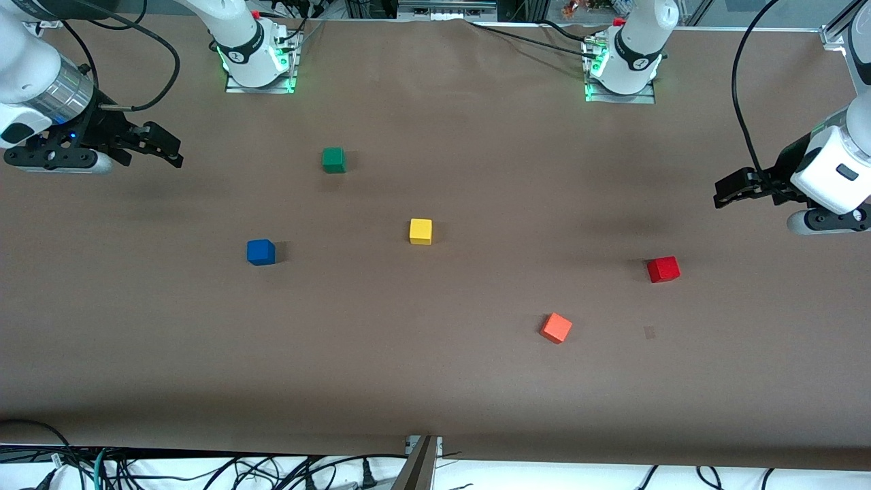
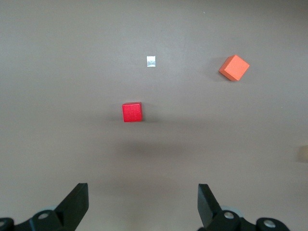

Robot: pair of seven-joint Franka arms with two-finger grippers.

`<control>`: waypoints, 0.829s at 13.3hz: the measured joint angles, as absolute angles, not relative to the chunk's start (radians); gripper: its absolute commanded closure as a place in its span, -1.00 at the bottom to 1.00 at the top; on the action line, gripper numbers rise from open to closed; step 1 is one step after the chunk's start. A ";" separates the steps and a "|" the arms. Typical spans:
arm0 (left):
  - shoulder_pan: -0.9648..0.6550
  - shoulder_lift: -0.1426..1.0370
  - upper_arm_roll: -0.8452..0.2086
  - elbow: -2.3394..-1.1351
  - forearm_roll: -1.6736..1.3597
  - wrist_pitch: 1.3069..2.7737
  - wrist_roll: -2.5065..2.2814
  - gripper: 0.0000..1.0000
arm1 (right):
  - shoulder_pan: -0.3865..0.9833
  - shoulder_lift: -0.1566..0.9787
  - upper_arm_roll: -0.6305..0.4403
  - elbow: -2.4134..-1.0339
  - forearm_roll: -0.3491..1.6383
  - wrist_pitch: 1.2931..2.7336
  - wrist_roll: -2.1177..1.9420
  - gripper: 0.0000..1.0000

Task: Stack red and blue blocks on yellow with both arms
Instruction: 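Move the left gripper toward the red cube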

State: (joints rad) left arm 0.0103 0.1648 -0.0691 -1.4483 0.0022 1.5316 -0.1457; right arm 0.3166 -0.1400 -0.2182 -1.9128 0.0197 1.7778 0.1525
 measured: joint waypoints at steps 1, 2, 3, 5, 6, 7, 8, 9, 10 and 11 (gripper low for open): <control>0.010 0.165 -0.069 -1.448 0.002 1.532 -0.146 -1.00 | 0.317 -0.140 -0.218 -1.913 0.020 1.778 0.153 -0.99; 0.010 0.165 -0.069 -1.448 0.002 1.532 -0.146 -1.00 | 0.317 -0.140 -0.218 -1.913 0.020 1.778 0.153 -0.99; 0.010 0.165 -0.069 -1.448 0.002 1.532 -0.146 -1.00 | 0.317 -0.140 -0.218 -1.913 0.020 1.778 0.153 -0.99; 0.010 0.165 -0.069 -1.448 0.002 1.532 -0.146 -1.00 | 0.317 -0.140 -0.218 -1.913 0.020 1.778 0.153 -0.99; 0.010 0.166 -0.069 -1.448 0.002 1.532 -0.146 -1.00 | 0.317 -0.140 -0.218 -1.913 0.020 1.778 0.153 -0.99; 0.010 0.169 -0.069 -1.448 0.002 1.531 -0.146 -1.00 | 0.317 -0.140 -0.218 -1.913 0.020 1.778 0.153 -0.99; 0.010 0.174 -0.069 -1.448 0.002 1.531 -0.146 -1.00 | 0.317 -0.140 -0.218 -1.913 0.020 1.778 0.153 -0.99; 0.010 0.181 -0.069 -1.448 0.002 1.531 -0.146 -1.00 | 0.317 -0.140 -0.218 -1.913 0.020 1.778 0.153 -0.99; 0.011 0.192 -0.068 -1.448 0.002 1.531 -0.146 -1.00 | 0.317 -0.140 -0.218 -1.913 0.020 1.778 0.153 -0.99; 0.012 0.205 -0.066 -1.448 0.002 1.531 -0.146 -1.00 | 0.317 -0.140 -0.218 -1.913 0.020 1.778 0.153 -0.99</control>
State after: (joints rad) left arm 0.0124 0.2051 -0.0663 -1.4481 0.0022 1.5314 -0.1457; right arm 0.3166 -0.1400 -0.2182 -1.9128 0.0197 1.7779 0.1528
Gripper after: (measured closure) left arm 0.000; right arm 0.000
